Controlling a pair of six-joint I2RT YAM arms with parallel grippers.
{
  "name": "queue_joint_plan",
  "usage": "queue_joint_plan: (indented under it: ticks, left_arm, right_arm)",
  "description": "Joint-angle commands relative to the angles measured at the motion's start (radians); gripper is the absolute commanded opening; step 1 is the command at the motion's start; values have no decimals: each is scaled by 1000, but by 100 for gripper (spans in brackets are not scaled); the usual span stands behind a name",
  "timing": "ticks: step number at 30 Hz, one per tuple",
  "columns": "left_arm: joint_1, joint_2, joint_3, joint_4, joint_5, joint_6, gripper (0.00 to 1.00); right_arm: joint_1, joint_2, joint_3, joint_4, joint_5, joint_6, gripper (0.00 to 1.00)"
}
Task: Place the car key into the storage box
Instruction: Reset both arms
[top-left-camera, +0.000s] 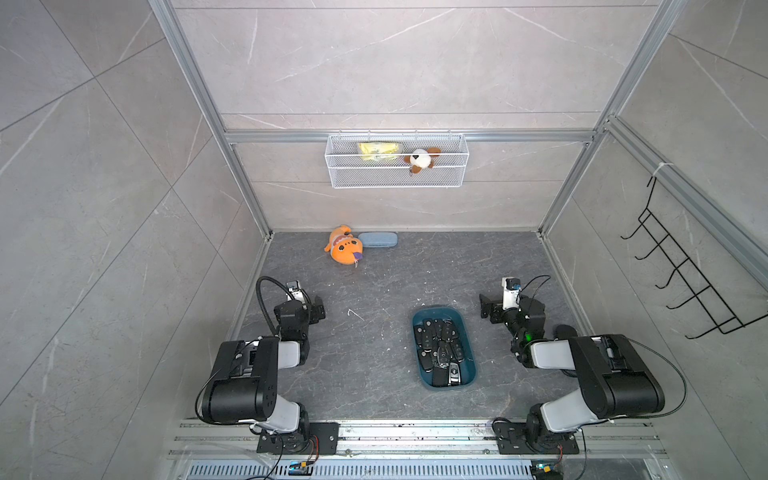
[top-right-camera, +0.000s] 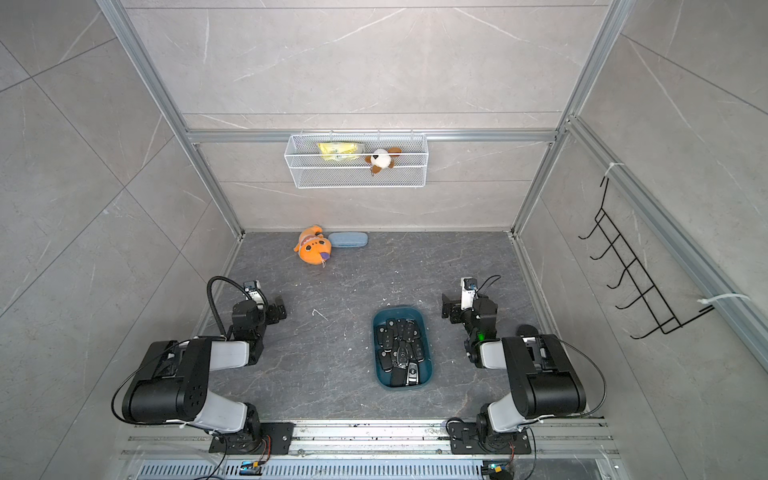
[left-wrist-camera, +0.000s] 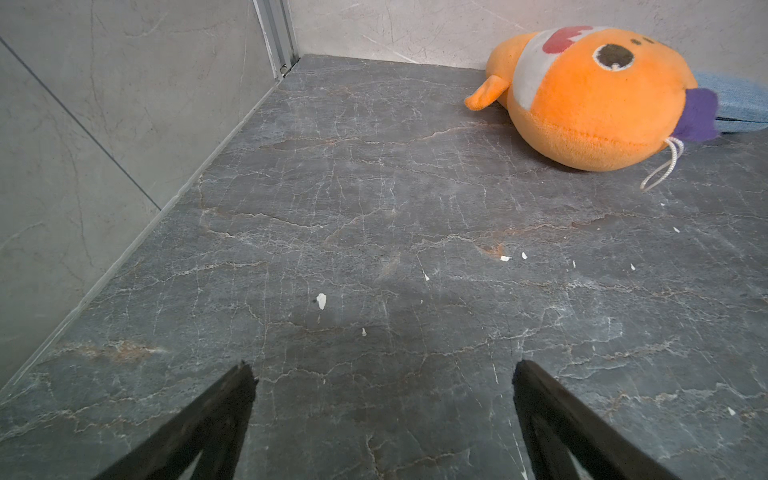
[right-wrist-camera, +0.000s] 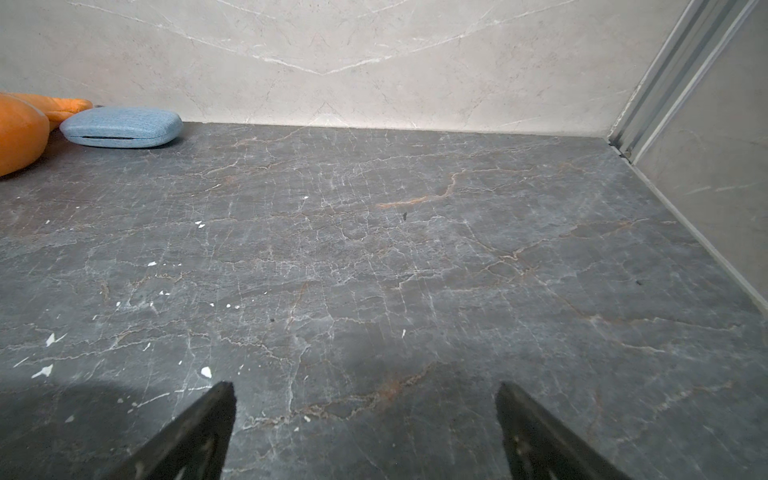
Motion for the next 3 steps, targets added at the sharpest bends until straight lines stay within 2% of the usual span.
queue_joint_plan:
  ticks: [1,3]
  left_arm:
    - [5,6,2,47,12,25,100]
    - [5,6,3,47,12,23,100]
  right_arm:
    - [-1,-2,15,-18,11,18,100]
    - [-1,-2,16,-18,11,18,100]
